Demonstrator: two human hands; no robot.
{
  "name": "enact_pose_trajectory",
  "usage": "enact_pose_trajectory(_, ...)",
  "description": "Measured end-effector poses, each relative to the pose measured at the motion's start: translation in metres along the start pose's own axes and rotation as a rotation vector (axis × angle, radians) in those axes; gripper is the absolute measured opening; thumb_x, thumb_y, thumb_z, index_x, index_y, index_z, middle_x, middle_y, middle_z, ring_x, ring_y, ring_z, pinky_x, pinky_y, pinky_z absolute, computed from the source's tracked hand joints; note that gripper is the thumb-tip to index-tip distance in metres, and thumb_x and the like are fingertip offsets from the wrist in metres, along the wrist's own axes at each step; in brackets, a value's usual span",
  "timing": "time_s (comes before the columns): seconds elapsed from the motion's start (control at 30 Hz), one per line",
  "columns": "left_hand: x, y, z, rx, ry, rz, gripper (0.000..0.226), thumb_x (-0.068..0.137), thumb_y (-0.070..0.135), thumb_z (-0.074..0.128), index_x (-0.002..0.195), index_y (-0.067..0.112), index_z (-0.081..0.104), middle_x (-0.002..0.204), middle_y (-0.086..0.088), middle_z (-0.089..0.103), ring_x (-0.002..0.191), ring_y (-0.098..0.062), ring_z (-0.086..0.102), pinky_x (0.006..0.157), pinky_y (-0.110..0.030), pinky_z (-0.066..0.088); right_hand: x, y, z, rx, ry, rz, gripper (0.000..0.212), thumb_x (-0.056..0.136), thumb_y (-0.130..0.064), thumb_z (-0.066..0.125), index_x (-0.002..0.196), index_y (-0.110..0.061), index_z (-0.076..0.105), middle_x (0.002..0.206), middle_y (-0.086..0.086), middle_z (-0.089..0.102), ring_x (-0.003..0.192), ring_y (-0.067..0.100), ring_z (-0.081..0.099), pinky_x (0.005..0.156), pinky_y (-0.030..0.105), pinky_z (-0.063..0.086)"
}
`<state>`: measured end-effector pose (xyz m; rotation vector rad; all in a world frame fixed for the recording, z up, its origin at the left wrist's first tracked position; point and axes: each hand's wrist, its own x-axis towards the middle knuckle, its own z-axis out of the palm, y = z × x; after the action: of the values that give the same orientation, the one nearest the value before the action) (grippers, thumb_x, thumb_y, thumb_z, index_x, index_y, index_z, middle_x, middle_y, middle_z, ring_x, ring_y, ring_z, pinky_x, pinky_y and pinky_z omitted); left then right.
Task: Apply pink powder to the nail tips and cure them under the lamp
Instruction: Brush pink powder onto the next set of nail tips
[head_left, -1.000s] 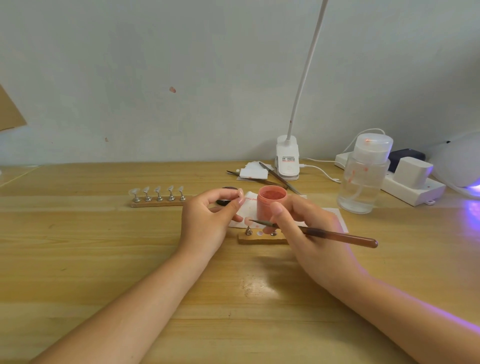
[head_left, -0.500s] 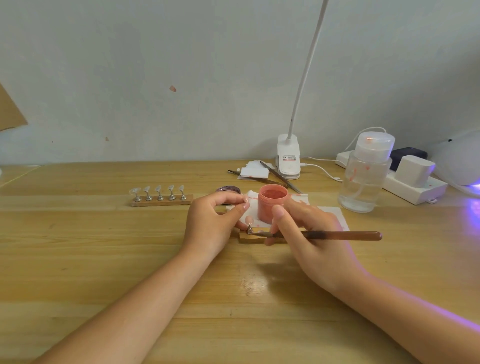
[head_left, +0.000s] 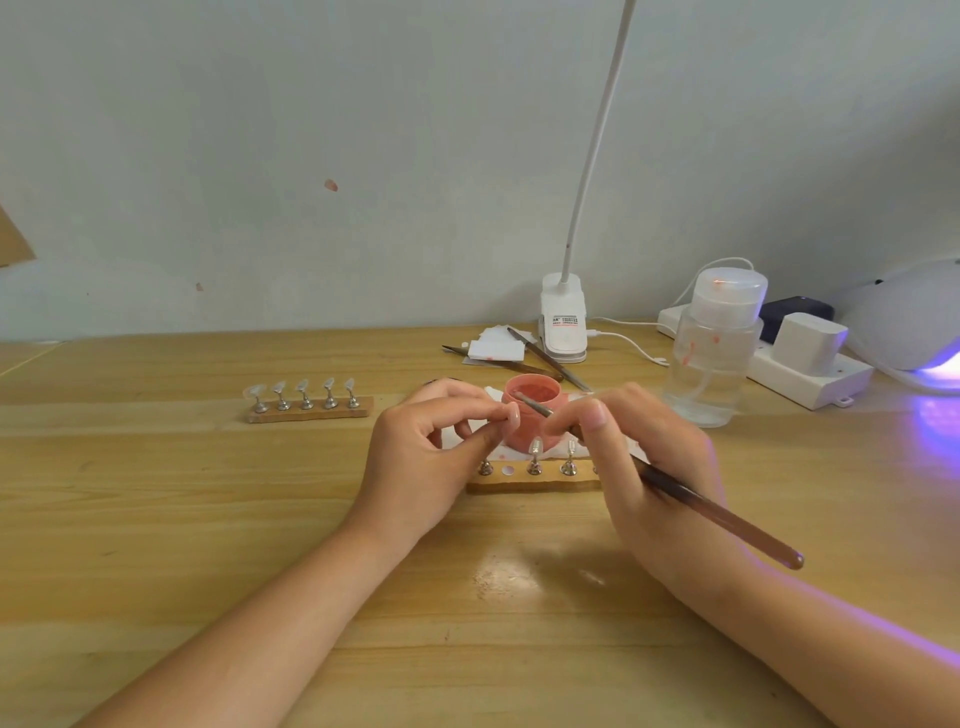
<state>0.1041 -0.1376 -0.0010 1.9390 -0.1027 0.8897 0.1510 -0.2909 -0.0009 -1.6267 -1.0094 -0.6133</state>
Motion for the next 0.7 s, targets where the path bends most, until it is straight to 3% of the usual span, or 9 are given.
enact_pose_trajectory(0.5,-0.0011,-0.0011,-0.0007,0.039,0.016,-0.043,0.029,0.070,0.004,0.075,0.072,0.032,0.070,0.073,0.009,0.059,0.061,-0.003,0.041,0.053,-0.016,0.031,-0.0007,0.0061,-0.0007,-0.051,-0.027,-0.096,0.038,0.092,-0.025,0.041,0.068,-0.012,0.067,0.065,-0.011,0.062,0.064,0.010,0.057,0.059,0.039,0.046)
enact_pose_trajectory(0.7,-0.0012,0.0009,-0.0001,0.044,0.029,-0.038,0.034,0.069,0.001,0.075,0.070,0.034,0.068,0.071,0.012,0.059,0.063,-0.008,0.046,0.053,-0.011,0.031,0.0005,0.0088,0.0019,-0.124,-0.027,-0.143,0.032,0.092,-0.024,0.044,0.077,-0.015,0.070,0.068,-0.009,0.065,0.068,0.010,0.058,0.062,0.033,0.044)
